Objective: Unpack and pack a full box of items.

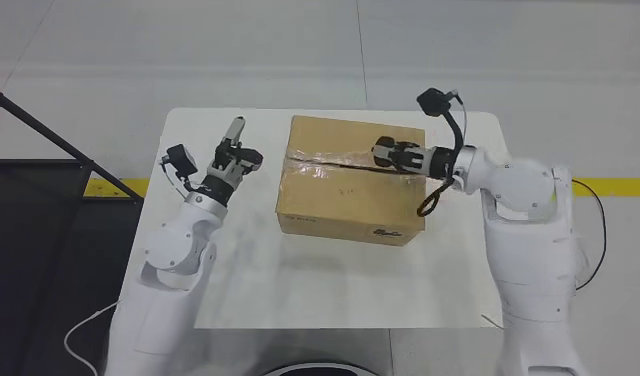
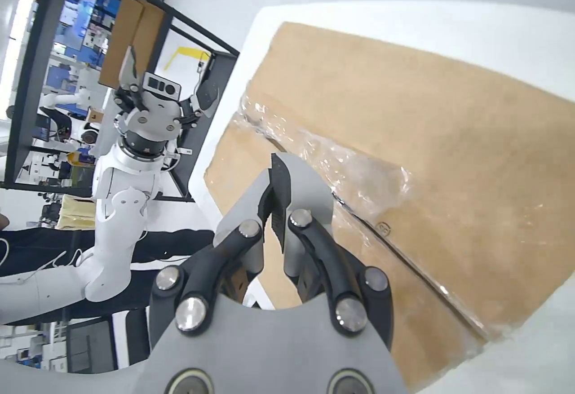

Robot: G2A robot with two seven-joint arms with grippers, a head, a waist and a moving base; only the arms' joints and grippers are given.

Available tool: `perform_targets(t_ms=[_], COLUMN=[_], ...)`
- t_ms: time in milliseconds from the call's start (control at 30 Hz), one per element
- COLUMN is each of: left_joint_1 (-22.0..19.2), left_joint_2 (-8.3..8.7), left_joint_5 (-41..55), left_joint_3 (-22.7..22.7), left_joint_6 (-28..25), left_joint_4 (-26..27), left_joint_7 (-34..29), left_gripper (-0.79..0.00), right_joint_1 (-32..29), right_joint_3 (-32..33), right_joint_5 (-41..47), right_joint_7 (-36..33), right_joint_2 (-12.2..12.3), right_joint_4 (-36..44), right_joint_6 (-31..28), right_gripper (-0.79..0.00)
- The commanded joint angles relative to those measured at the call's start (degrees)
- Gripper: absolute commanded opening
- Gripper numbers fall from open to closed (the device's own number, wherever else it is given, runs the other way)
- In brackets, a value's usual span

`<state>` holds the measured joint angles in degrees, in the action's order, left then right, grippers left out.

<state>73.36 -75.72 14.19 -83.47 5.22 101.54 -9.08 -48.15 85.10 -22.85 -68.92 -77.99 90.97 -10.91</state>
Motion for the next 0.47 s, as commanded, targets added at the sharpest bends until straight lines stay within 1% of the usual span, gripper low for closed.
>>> perform_targets(t_ms=[0, 33, 67, 100, 133, 167, 233, 267, 300, 433], left_joint_1=[0.1, 0.13, 0.13, 0.16, 0.17, 0.19, 0.19, 0.19, 0.19, 0.19], left_joint_2=[0.03, 0.05, 0.07, 0.1, 0.13, 0.17, 0.23, 0.2, 0.23, 0.23], left_joint_5=[0.31, 0.45, 0.56, 0.69, 0.83, 0.85, 0.69, 0.79, 0.72, 0.69], left_joint_3=[-0.47, -0.72, -0.95, -1.18, -1.47, -1.71, -1.97, -1.87, -1.99, -1.98], left_joint_6=[-0.17, -0.19, -0.23, -0.22, -0.3, -0.34, -0.44, -0.4, -0.44, -0.44], left_joint_4=[0.33, 0.47, 0.67, 0.82, 1.04, 1.24, 1.46, 1.38, 1.48, 1.47], left_joint_7=[0.03, 0.05, -0.01, -0.14, -0.24, -0.47, -0.77, -0.64, -0.77, -0.78], left_gripper=[0.0, 0.0, 0.0, 0.0, 0.0, 0.0, 0.0, 0.0, -0.001, -0.001], right_joint_1=[-1.67, -2.45, -3.14, -3.81, -4.32, -4.78, -4.78, -4.82, -4.83, -4.78], right_joint_3=[1.45, 2.01, 2.55, 2.93, 3.34, 3.65, 3.65, 3.66, 3.68, 3.65], right_joint_5=[1.45, 1.62, 1.88, 1.96, 1.58, 1.14, 1.14, 1.15, 1.1, 1.14], right_joint_7=[2.27, 3.39, 4.64, 5.67, 6.71, 7.83, 7.83, 7.96, 8.0, 7.83], right_joint_2=[0.36, 0.54, 0.7, 0.85, 1.02, 1.16, 1.16, 1.16, 1.17, 1.16], right_joint_4=[1.36, 1.97, 2.49, 2.87, 3.22, 3.42, 3.42, 3.45, 3.45, 3.42], right_joint_6=[-3.96, -5.72, -7.11, -8.34, -9.28, -9.79, -9.79, -9.88, -9.88, -9.79], right_gripper=[-0.785, -0.785, -0.505, -0.289, 0.0, 0.0, 0.0, -0.637, -0.553, -0.311])
